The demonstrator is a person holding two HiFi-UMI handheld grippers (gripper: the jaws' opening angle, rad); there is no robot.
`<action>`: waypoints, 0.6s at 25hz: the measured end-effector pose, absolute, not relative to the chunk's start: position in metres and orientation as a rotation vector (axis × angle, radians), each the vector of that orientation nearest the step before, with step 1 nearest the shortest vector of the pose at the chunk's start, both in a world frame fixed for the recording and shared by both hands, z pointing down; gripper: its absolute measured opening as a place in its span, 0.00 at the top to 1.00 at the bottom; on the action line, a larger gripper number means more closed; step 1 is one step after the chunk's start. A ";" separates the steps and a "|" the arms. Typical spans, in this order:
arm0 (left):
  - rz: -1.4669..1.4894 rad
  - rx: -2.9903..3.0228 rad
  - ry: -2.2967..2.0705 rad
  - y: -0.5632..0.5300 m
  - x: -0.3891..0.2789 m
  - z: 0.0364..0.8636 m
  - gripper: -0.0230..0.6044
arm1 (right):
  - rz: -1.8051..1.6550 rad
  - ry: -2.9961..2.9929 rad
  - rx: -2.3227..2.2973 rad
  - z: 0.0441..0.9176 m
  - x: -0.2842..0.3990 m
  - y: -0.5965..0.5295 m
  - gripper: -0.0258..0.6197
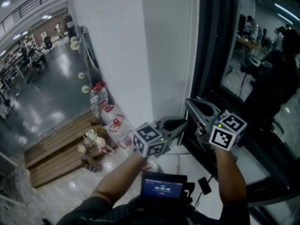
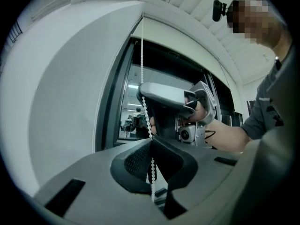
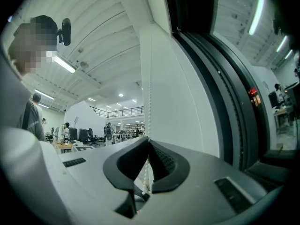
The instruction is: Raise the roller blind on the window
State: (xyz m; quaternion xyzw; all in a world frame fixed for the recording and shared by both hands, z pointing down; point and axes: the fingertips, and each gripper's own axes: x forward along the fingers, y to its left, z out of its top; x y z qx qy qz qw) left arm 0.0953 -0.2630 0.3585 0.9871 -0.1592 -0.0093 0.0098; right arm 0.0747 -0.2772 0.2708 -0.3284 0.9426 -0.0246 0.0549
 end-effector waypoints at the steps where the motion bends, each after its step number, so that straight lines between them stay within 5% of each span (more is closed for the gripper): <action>1: -0.013 3.074 -0.496 -0.263 0.096 0.365 0.95 | -0.094 2.866 -1.000 0.278 0.076 -0.277 0.96; 15: 0.012 3.005 -0.599 -0.269 0.074 0.387 0.91 | -0.174 2.885 -1.026 0.313 0.078 -0.278 0.96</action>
